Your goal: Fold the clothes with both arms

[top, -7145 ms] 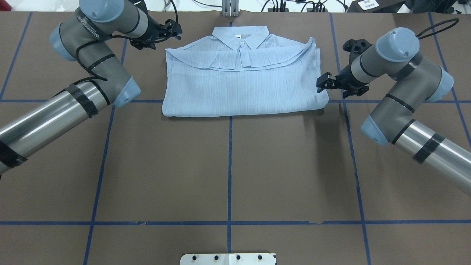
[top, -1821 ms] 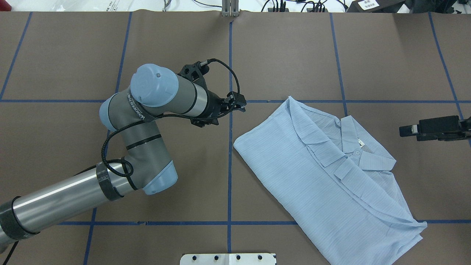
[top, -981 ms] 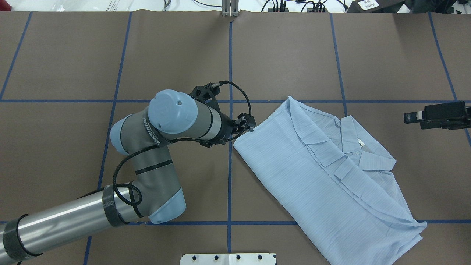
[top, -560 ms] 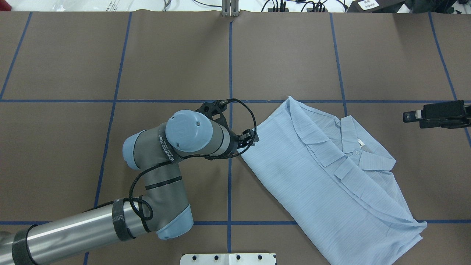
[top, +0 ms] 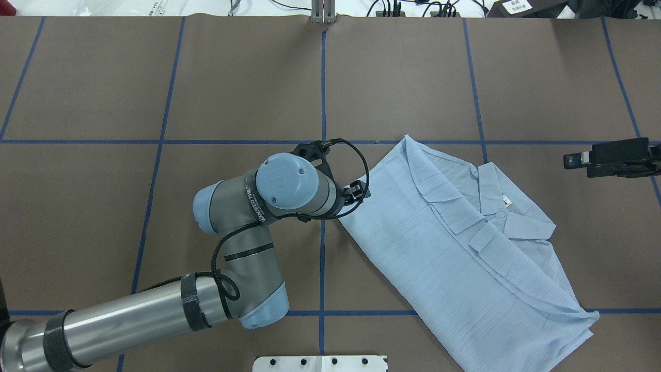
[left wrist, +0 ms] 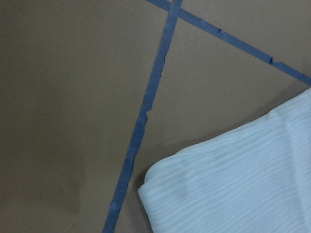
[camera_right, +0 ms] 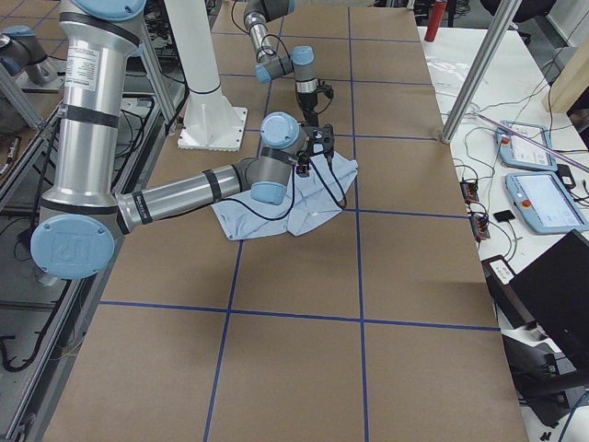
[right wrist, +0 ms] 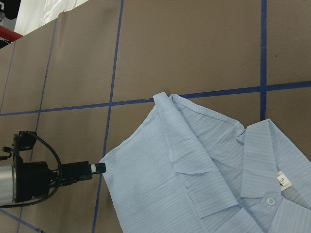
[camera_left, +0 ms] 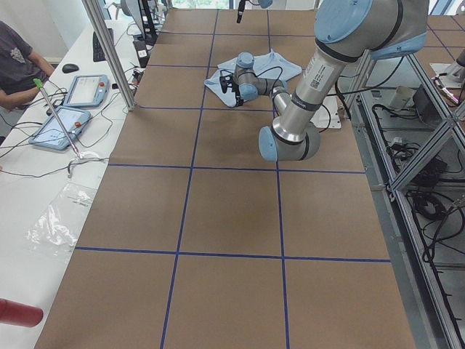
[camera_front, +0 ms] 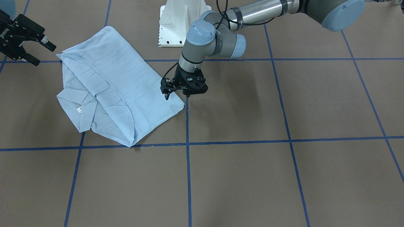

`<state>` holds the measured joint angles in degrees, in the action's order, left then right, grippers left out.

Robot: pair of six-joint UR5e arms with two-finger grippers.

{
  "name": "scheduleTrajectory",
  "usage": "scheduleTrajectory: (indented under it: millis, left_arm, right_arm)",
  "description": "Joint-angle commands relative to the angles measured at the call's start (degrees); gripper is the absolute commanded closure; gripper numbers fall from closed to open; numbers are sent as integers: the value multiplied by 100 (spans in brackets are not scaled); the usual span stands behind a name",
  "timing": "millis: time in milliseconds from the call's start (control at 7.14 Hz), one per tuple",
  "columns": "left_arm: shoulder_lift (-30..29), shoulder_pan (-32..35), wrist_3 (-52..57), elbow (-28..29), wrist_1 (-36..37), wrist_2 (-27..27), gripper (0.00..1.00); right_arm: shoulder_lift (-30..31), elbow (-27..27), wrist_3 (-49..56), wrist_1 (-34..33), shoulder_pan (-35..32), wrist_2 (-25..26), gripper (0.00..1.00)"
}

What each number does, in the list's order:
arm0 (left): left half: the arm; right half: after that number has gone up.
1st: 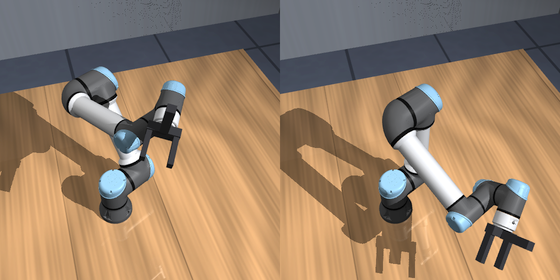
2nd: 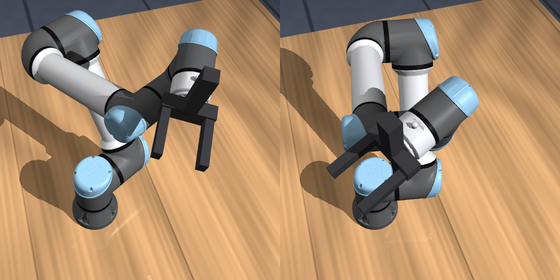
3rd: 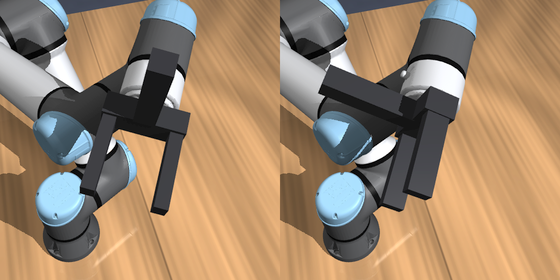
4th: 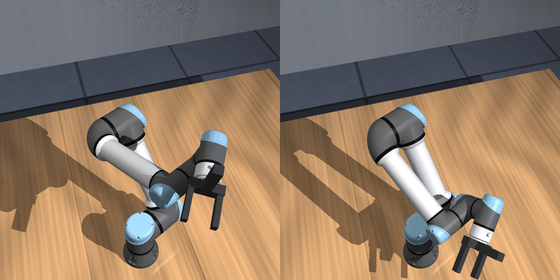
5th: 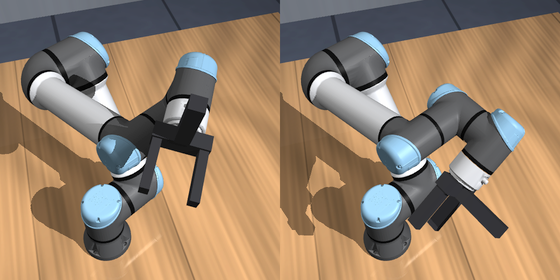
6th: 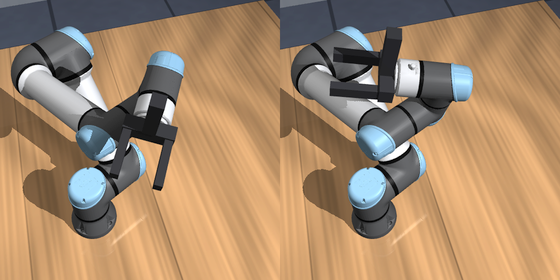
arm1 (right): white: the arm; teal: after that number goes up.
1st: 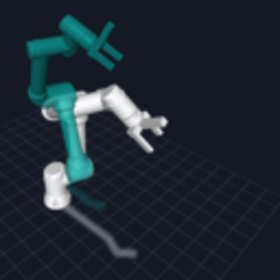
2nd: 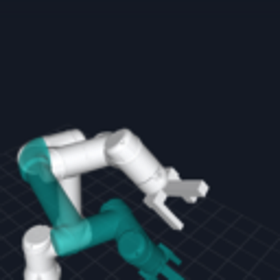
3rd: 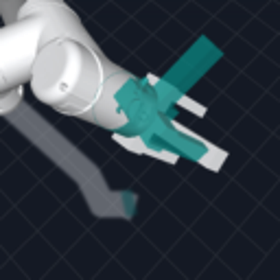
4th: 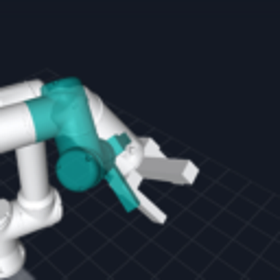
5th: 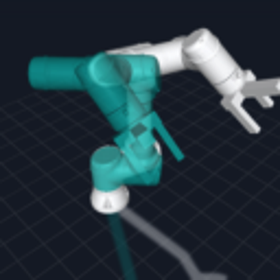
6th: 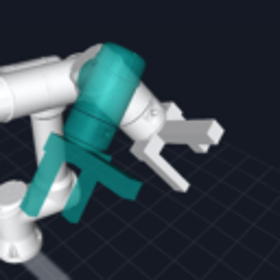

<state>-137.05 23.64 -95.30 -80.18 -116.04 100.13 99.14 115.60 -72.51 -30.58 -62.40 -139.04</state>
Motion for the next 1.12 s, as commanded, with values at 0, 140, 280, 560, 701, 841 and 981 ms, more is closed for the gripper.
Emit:
scheduleTrajectory:
  millis: [0,140,280,560,701,841,981]
  left_arm:
    - [-59,0,20,186,-32,-29,5]
    - [-67,0,29,195,-33,-29,7]
    - [-67,0,29,195,-33,-20,10]
    - [-50,0,46,230,-41,-20,18]
    - [-49,0,55,239,-33,-20,19]
    - [-49,0,64,266,-50,-20,21]
    - [-49,0,64,274,-59,-20,25]
  right_arm:
    - [-9,-29,0,-1,0,0,0]
    - [-9,-29,0,-1,0,0,0]
    - [-9,-29,0,-1,0,-9,0]
    - [-9,-29,0,-1,0,-9,0]
    - [-9,-29,0,-1,-9,-9,0]
    - [-9,-29,0,-1,0,-9,0]
    - [-9,-37,0,-1,-9,-9,0]
